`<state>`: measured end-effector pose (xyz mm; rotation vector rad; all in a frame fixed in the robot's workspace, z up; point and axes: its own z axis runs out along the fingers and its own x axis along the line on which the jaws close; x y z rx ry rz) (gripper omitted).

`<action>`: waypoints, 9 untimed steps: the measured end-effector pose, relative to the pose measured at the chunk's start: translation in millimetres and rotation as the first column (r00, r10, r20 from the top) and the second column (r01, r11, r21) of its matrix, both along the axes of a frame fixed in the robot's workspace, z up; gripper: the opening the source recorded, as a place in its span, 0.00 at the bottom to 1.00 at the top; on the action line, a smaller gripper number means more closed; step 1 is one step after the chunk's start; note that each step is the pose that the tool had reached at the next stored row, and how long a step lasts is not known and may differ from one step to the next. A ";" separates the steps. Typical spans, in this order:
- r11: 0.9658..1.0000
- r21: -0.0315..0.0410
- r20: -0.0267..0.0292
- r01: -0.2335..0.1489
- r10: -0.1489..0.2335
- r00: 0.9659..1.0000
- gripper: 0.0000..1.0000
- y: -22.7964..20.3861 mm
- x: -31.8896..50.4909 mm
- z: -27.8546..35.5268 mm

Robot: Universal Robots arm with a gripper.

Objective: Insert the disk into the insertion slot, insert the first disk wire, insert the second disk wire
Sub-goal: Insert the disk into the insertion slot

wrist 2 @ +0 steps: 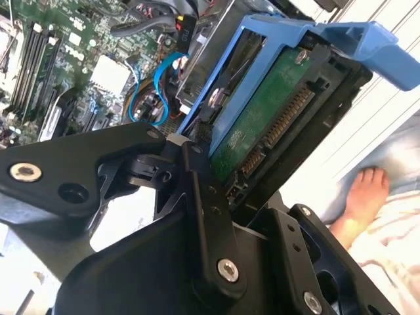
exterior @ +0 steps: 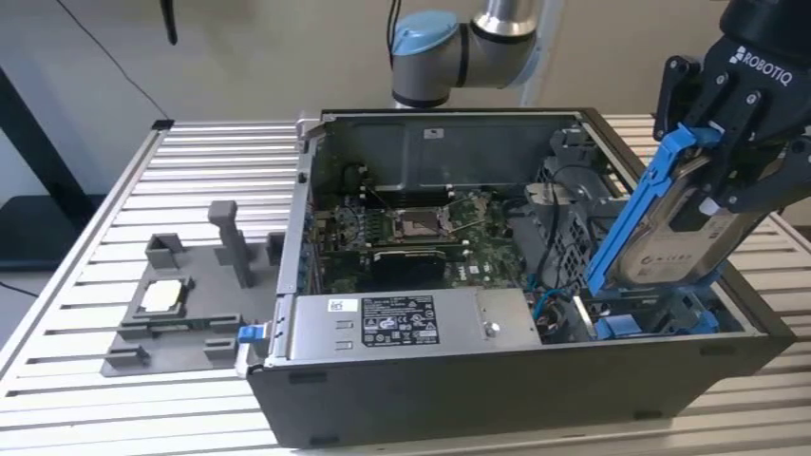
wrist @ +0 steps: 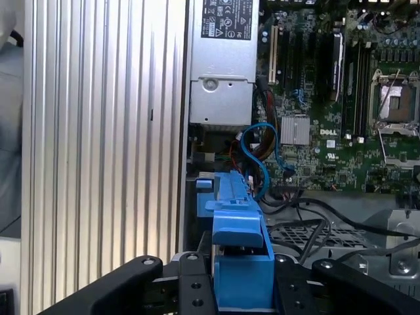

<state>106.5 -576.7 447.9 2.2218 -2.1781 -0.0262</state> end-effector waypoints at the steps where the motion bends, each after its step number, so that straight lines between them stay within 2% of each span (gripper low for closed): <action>1: 1.000 0.000 0.000 0.000 0.000 1.000 0.33 0.0 0.0 0.0; 6: 1.000 0.000 0.000 0.000 0.000 1.000 0.33 0.0 0.1 0.0; 9: 1.000 0.000 0.000 0.000 0.000 1.000 0.33 -0.1 1.2 -2.4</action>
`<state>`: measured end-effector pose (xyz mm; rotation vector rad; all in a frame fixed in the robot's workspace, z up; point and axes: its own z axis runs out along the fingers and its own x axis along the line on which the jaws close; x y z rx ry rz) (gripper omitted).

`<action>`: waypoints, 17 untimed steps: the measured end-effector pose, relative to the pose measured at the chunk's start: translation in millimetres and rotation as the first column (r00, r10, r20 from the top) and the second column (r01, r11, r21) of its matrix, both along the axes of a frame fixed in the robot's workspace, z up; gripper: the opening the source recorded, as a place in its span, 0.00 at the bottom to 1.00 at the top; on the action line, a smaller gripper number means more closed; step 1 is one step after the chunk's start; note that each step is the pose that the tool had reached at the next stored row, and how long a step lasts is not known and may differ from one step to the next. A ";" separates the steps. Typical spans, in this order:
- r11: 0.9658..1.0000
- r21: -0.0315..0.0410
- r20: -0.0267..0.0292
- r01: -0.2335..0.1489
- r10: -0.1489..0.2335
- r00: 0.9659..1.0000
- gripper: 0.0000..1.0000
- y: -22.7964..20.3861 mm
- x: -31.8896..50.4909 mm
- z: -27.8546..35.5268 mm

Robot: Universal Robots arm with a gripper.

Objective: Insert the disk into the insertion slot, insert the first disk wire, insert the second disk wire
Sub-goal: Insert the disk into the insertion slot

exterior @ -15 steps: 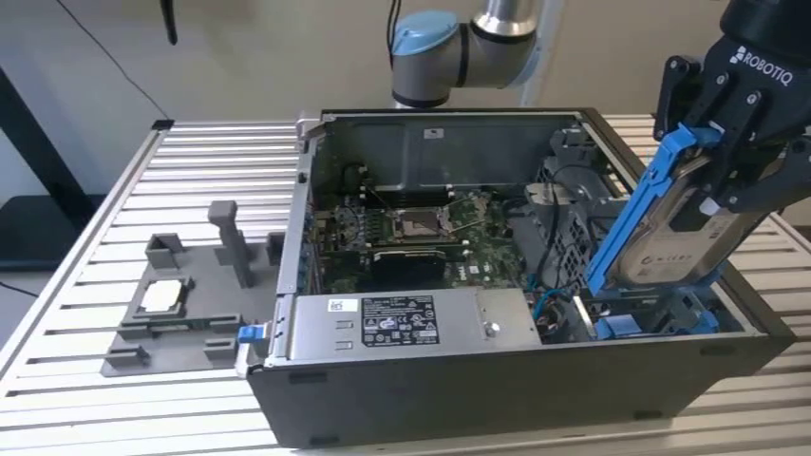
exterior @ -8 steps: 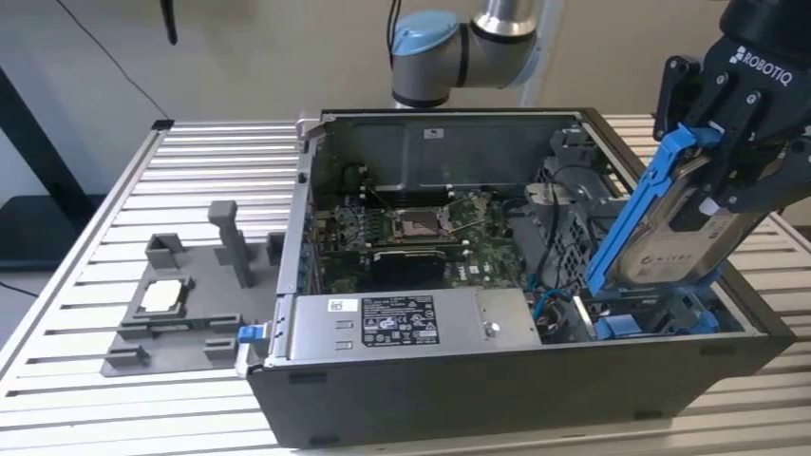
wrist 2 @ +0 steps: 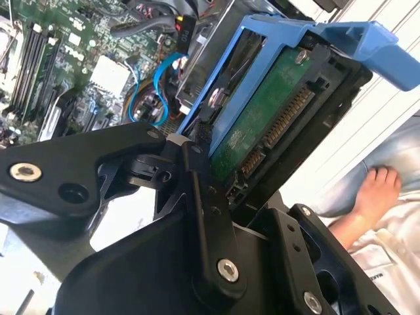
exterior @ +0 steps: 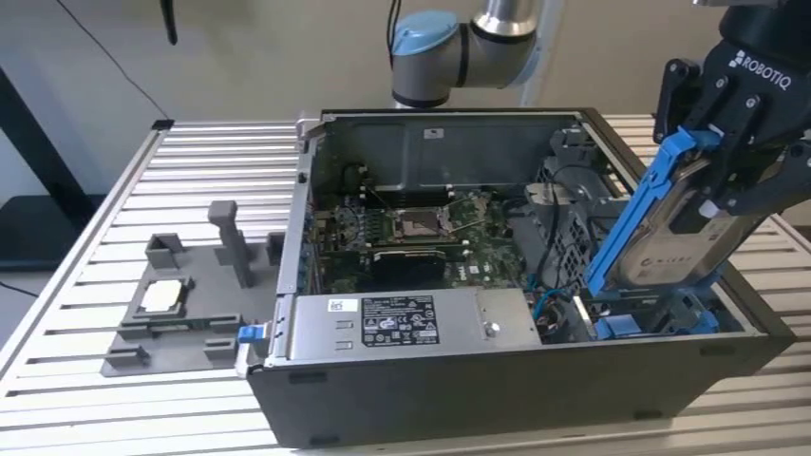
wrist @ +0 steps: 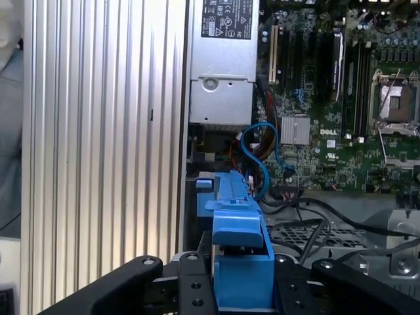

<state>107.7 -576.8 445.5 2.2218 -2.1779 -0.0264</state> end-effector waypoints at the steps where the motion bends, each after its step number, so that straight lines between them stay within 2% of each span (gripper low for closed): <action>1: 1.000 0.000 0.000 0.000 0.000 1.000 0.33 -0.1 0.3 -1.5; 3: 1.000 0.000 0.000 0.000 0.000 1.000 0.33 -0.1 1.5 -7.3; 13: 1.000 0.000 0.000 0.000 0.000 1.000 0.33 -0.1 8.3 -23.9; 16: 1.000 0.000 0.002 0.000 0.000 1.000 0.33 0.0 10.1 -27.3; 17: 1.000 0.000 0.006 0.000 0.000 1.000 0.33 1.1 11.1 -30.3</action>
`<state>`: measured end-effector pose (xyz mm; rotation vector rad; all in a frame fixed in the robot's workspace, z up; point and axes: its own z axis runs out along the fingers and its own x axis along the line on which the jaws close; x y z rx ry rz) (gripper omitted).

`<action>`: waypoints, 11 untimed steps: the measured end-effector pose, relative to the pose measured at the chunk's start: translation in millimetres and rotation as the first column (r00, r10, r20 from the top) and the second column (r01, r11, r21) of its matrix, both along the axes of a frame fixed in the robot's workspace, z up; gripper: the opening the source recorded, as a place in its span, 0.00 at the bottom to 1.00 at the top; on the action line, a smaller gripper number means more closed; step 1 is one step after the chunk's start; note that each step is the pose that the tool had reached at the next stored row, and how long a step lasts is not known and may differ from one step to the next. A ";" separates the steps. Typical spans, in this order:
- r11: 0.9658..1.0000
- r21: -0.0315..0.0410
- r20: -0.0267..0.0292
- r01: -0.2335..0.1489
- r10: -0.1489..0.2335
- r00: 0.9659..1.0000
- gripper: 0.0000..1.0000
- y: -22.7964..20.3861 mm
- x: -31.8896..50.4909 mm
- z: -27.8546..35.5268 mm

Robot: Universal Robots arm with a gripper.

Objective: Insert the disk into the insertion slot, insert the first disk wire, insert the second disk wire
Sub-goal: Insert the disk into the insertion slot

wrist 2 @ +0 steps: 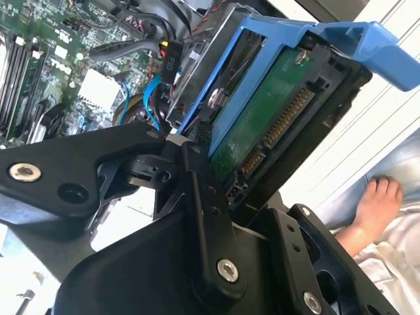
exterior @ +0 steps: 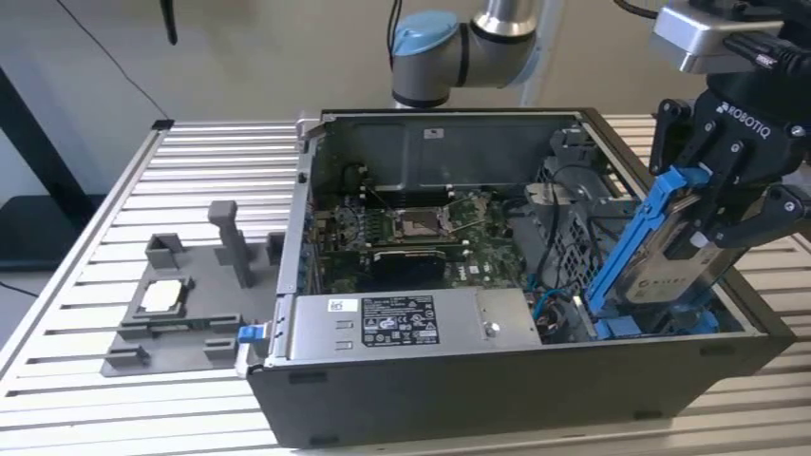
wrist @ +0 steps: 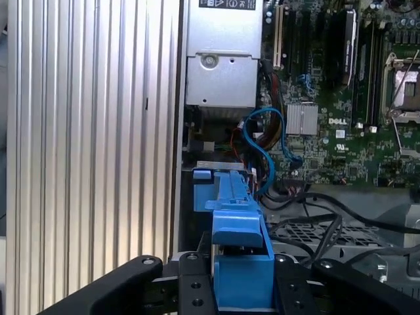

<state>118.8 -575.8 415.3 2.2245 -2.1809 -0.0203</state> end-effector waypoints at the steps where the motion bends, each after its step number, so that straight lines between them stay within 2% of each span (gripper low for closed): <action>1: 1.000 0.000 0.000 0.000 0.000 1.000 0.33 1.2 0.1 -1.8; 8: 1.000 0.000 0.000 0.000 0.000 1.000 0.33 4.3 0.1 -11.4; 9: 1.000 0.000 0.000 0.000 0.000 1.000 0.33 6.1 0.1 -17.9; 11: 1.000 0.000 0.000 0.000 0.000 1.000 0.33 6.9 0.1 -21.5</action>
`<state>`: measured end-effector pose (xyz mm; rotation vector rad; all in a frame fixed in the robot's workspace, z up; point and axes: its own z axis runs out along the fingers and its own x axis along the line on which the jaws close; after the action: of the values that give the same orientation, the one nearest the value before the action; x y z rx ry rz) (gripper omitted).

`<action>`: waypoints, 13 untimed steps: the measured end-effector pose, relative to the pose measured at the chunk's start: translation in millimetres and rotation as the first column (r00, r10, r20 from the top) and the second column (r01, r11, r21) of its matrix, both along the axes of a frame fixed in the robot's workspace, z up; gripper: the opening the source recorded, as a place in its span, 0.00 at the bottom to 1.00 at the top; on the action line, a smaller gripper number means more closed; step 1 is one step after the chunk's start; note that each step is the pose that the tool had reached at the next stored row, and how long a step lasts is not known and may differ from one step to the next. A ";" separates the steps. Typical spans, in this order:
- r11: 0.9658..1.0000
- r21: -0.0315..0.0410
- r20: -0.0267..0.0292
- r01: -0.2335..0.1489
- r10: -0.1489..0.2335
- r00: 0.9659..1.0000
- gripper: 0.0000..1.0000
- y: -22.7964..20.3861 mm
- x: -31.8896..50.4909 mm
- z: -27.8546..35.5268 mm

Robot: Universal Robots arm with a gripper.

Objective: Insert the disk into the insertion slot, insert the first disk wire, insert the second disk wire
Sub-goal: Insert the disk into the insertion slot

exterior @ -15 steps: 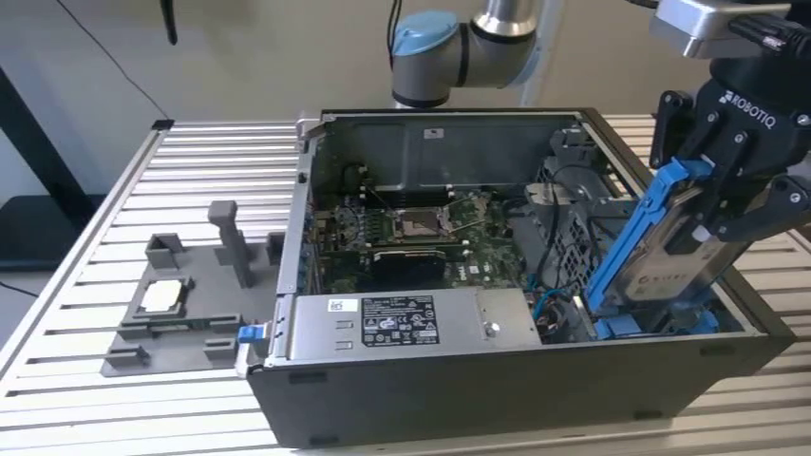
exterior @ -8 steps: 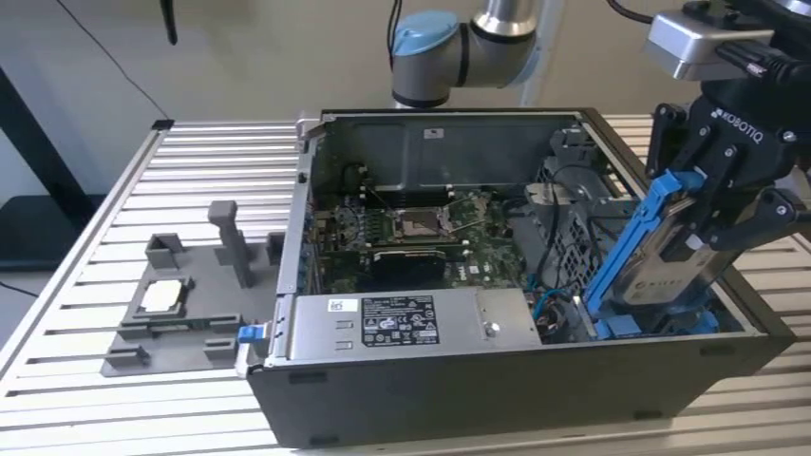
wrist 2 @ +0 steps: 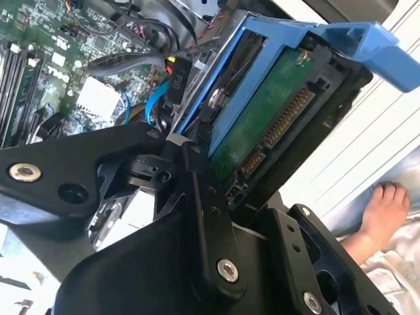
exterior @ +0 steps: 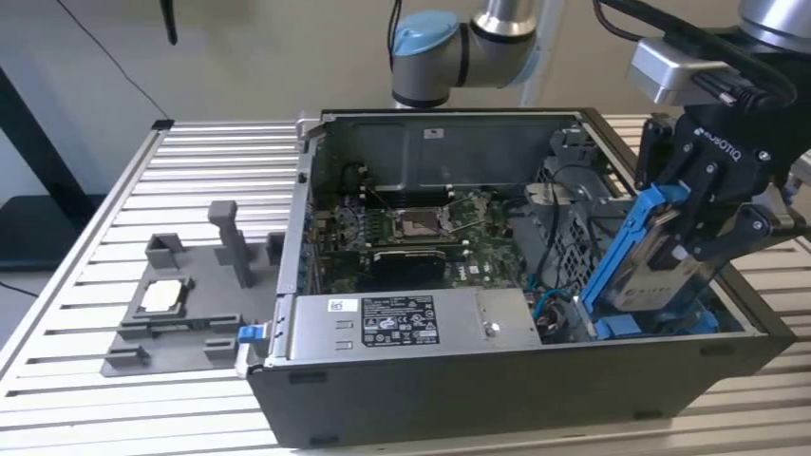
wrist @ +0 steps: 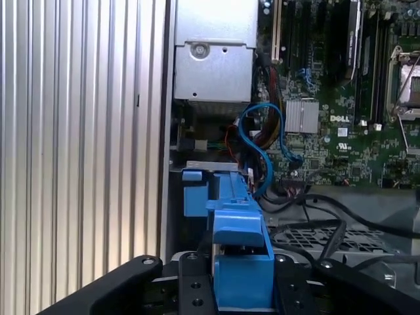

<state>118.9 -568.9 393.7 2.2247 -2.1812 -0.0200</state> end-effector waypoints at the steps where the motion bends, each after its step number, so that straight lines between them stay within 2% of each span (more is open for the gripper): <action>1: 1.000 0.000 0.000 0.000 0.000 1.000 0.33 0.2 0.0 -1.8; 8: 1.000 0.000 0.000 0.000 0.000 1.000 0.33 0.2 0.0 -2.6; 9: 1.000 0.000 0.000 0.000 0.000 1.000 0.34 0.1 0.0 -2.6; 10: 1.000 0.000 0.000 0.000 0.000 1.000 0.40 0.1 0.0 -2.7; 12: 1.000 0.000 0.000 0.000 0.000 1.000 0.40 0.2 0.0 -2.7; 13: 1.000 0.000 0.000 0.000 0.000 1.000 0.47 0.4 0.0 -2.7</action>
<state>118.9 -568.5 391.0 2.2245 -2.1816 -0.0202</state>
